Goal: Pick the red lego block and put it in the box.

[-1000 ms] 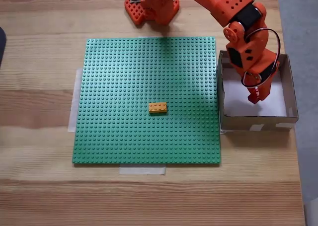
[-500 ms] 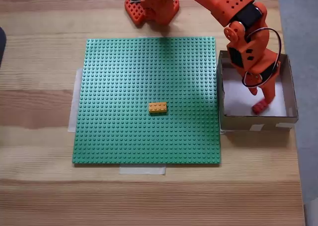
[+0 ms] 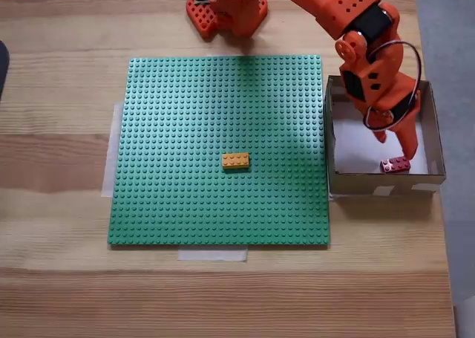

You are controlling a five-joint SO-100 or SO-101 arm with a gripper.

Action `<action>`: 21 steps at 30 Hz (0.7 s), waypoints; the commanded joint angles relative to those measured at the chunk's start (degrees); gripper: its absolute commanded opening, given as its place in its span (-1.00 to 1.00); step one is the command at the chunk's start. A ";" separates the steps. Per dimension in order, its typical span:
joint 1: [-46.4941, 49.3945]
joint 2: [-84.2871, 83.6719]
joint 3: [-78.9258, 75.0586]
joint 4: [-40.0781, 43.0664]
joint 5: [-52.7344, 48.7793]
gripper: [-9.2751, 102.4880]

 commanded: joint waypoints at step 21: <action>6.59 26.19 12.04 -12.92 -12.83 -0.85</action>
